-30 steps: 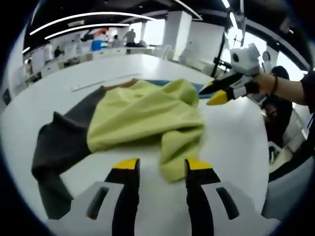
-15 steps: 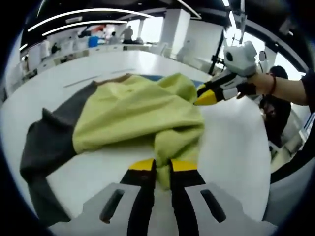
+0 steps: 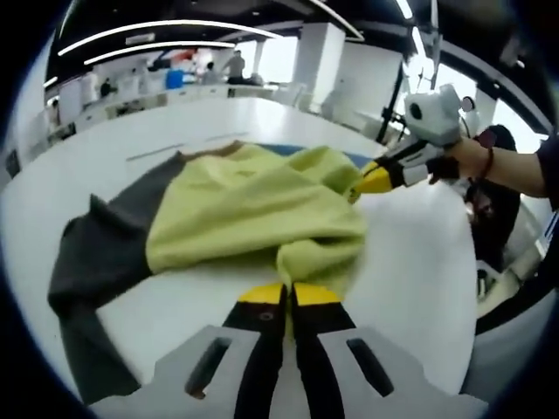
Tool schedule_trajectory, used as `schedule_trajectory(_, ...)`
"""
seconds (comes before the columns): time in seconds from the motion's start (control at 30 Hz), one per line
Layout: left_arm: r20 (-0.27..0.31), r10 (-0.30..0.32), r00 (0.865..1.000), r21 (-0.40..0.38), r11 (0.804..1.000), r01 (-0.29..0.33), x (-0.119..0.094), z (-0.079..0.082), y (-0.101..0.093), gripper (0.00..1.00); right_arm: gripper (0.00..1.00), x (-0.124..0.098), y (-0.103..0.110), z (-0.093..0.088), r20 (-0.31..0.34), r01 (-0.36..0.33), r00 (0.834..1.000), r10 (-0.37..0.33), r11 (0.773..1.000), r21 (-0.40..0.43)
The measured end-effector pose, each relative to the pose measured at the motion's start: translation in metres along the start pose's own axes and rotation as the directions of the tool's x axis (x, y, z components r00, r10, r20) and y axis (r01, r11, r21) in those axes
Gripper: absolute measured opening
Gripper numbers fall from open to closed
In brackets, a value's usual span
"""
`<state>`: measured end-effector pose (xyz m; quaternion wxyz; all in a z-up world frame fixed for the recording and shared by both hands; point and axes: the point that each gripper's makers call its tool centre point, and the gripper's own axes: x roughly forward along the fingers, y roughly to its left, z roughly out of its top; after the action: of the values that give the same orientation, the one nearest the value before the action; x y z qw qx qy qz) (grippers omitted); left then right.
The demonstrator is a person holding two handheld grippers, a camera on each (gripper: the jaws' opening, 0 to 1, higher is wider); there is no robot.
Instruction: Fold the garment on the visible template until the final outline fits inside the template.
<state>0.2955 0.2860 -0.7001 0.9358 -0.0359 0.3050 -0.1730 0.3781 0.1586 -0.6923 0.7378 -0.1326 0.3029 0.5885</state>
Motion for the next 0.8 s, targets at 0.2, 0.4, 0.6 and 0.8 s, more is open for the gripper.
schedule_trajectory(0.2, 0.047, 0.053, 0.997, -0.007, 0.999, -0.053, -0.013, 0.013, 0.015, 0.0, 0.0, -0.012, 0.014, 0.027, 0.044, -0.072, 0.996, 0.074, 0.996, -0.043)
schedule_trajectory(0.4, 0.032, 0.099, 0.995, 0.004, 0.995, -0.1, -0.018, 0.013, 0.029, 0.0, 0.0, -0.015, 0.012, 0.051, 0.073, -0.081, 0.994, 0.086, 0.994, -0.067)
schedule_trajectory(0.6, 0.027, 0.121, 0.992, 0.0, 0.993, -0.121, -0.019, 0.013, 0.036, 0.0, 0.0, -0.007, 0.002, 0.066, 0.078, -0.066, 0.994, 0.071, 0.996, -0.065)
schedule_trajectory(0.8, 0.036, 0.148, 0.988, -0.013, 0.989, -0.148, -0.02, 0.017, 0.046, 0.0, 0.0, 0.005, -0.021, 0.082, 0.106, -0.019, 0.994, 0.016, 0.999, 0.027)
